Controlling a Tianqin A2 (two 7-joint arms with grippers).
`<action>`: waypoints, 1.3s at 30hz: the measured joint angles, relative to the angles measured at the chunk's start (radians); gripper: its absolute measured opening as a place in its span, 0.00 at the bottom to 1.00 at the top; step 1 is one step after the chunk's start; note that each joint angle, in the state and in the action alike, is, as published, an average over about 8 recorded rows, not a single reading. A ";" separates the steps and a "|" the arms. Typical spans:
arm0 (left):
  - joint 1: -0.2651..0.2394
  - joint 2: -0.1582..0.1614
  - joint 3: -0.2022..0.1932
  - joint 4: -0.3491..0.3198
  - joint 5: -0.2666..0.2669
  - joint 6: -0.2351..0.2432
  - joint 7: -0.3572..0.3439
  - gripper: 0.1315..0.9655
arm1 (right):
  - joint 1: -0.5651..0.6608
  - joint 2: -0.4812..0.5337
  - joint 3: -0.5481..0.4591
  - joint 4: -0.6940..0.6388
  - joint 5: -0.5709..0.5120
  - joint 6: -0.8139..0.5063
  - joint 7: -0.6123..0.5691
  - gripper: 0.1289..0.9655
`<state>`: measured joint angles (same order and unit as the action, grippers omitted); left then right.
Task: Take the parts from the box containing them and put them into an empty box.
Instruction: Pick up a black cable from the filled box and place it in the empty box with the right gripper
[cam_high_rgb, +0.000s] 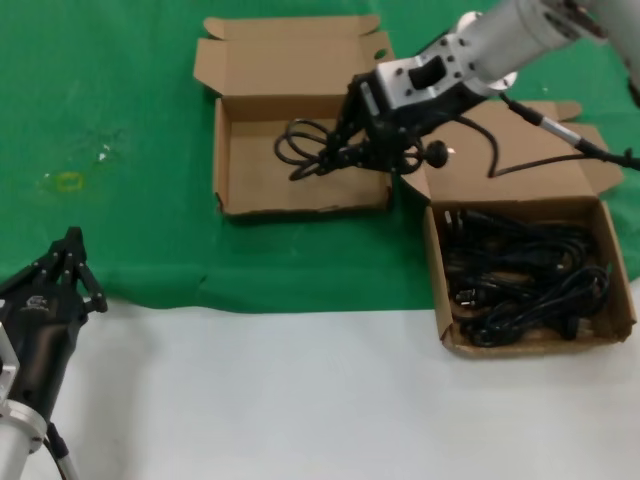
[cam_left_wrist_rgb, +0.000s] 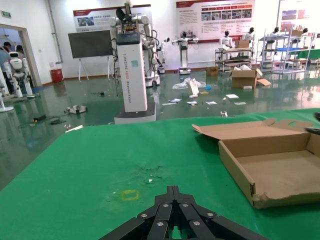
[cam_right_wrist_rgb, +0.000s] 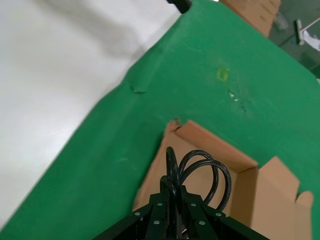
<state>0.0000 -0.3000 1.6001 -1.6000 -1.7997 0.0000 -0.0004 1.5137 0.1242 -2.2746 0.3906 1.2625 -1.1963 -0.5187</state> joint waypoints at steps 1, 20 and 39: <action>0.000 0.000 0.000 0.000 0.000 0.000 0.000 0.01 | 0.013 -0.020 0.000 -0.041 0.005 0.017 -0.021 0.06; 0.000 0.000 0.000 0.000 0.000 0.000 0.000 0.01 | 0.053 -0.123 -0.355 -0.228 0.425 0.314 -0.139 0.06; 0.000 0.000 0.000 0.000 0.000 0.000 0.000 0.01 | -0.002 -0.124 -0.477 -0.154 0.560 0.409 -0.132 0.06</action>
<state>0.0000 -0.3000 1.6000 -1.6000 -1.7997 0.0000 -0.0003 1.5113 0.0000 -2.7521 0.2364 1.8223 -0.7869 -0.6507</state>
